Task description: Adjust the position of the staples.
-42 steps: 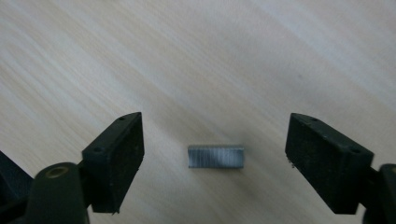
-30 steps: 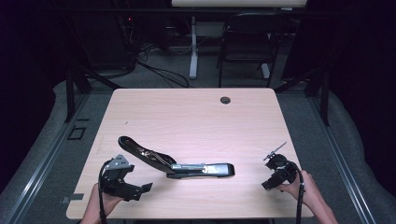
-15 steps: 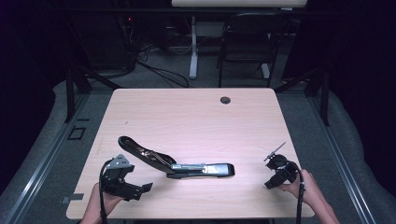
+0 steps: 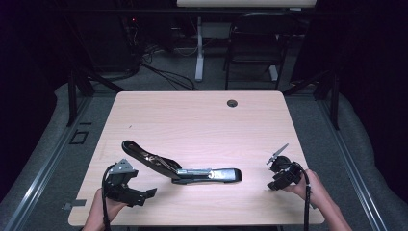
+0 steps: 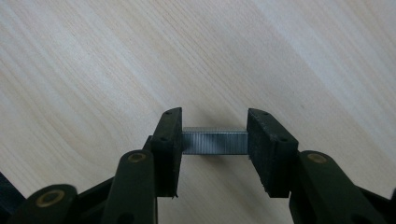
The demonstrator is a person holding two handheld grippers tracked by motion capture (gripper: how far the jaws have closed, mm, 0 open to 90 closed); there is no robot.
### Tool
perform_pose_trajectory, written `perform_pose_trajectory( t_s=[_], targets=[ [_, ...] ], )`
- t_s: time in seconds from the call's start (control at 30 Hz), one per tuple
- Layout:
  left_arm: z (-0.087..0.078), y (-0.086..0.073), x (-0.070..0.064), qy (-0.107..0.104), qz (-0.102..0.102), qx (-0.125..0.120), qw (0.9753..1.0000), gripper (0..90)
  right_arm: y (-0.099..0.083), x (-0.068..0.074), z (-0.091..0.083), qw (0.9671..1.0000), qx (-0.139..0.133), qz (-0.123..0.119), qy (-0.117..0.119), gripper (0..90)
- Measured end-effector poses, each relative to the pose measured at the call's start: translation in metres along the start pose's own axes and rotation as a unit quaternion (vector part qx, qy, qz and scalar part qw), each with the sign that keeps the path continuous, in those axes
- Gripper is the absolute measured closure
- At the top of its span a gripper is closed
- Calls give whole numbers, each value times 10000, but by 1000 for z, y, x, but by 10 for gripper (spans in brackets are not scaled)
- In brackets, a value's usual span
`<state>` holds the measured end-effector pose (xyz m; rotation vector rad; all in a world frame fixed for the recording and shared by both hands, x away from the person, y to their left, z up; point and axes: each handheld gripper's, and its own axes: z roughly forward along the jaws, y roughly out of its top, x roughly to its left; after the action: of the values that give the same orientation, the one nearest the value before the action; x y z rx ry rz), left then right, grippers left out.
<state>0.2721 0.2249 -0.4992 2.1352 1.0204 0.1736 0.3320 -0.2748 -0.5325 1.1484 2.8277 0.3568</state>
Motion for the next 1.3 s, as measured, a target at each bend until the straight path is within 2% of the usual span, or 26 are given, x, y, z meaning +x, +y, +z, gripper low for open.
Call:
perform_pose_trajectory(
  t_s=[0.13,0.17,0.23,0.47,0.9,0.93,0.97,1.07,1.17,1.2,1.23,1.3],
  targets=[
    [-2,0,1,32,-37,-55,10000,2,3,3,-1,9998,-102,-129,-56,572],
    [-2,0,2,34,-53,-63,10000,2,4,3,-2,9997,-31,-214,-70,572],
    [-1,0,2,47,-59,-69,9999,2,5,5,-2,9995,-64,-284,-93,572],
    [-1,0,2,66,-47,-53,10000,2,15,16,-4,9953,-260,-886,-293,572],
    [-1,0,3,92,-49,-78,9999,2,32,25,0,9909,-382,-1279,-158,571],
    [-1,0,3,91,-48,-76,9999,2,35,26,0,9891,-346,-1415,-212,571],
    [0,0,3,85,-56,-78,9999,2,36,26,2,9887,-415,-1433,-136,571],
    [0,0,3,101,-46,-89,9999,2,43,27,5,9852,-389,-1651,-234,571],
    [0,0,3,105,-48,-84,9999,2,48,26,9,9835,-391,-1753,-230,571],
    [0,0,3,105,-46,-85,9999,2,53,25,5,9813,58,-1909,-245,571],
    [0,0,3,103,-44,-85,9999,2,51,26,12,9819,-371,-1847,-212,571],
    [0,0,3,99,-43,-82,9999,2,54,26,14,9795,-312,-1976,-243,571]
  ],
)
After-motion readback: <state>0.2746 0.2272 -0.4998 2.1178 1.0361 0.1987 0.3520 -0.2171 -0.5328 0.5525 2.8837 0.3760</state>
